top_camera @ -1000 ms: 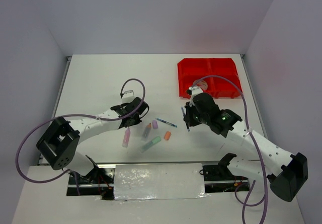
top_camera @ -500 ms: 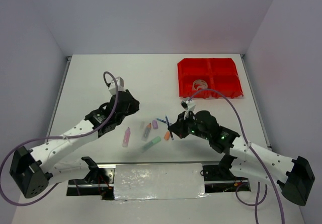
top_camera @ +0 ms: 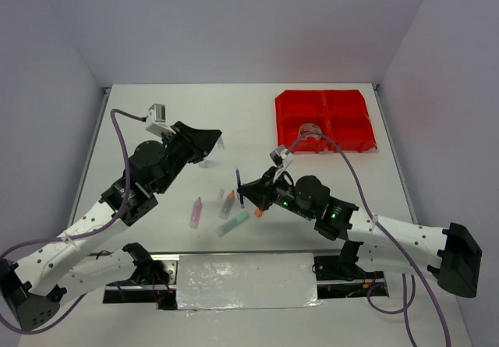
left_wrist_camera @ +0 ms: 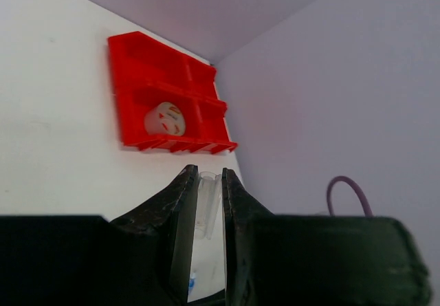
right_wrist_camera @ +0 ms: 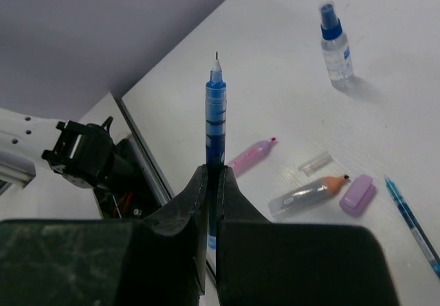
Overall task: Sort the stationery into containers
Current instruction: Close the pen cap on the pen.
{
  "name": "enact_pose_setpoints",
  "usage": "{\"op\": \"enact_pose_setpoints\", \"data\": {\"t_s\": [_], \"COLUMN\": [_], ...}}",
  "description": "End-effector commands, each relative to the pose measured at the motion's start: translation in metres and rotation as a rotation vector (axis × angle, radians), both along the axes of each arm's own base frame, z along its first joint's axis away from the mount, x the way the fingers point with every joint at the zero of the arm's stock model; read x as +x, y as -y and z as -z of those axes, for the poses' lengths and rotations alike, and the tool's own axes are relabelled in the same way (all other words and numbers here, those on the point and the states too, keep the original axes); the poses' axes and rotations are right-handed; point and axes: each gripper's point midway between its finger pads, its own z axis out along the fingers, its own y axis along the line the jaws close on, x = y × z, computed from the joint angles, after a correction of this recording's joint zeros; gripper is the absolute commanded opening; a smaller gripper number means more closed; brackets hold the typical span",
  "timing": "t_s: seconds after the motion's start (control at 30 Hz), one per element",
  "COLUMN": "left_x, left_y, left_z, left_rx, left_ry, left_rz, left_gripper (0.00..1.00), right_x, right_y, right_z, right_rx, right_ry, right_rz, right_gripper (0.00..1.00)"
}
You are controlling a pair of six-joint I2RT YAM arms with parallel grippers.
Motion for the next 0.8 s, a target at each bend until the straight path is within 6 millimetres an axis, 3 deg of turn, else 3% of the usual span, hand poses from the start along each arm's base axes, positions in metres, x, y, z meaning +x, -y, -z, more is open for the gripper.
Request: {"op": "enact_pose_setpoints", "data": {"t_s": [0.0,0.3,0.77], "left_x": [-0.011,-0.016,-0.014], "left_y": [0.012,0.020,0.025], "left_z": [-0.027,-0.022,-0.017], "left_rx": [-0.106,-0.089,-0.058], "left_ry": [0.059,0.058,0.073], "left_rz": [0.082,0.136,0.149], "left_gripper": [0.00,0.00,0.00], "right_x": [0.005,0.009,0.013], "right_y": [-0.017,-0.031,-0.026], "right_z": [-0.064,-0.065,-0.068], "right_rx": [0.129,0.079,0.056], "right_ry": [0.120,0.128,0.127], "right_rz": [-0.014,-0.032,0.001], "right_gripper": [0.00,0.00,0.00]}}
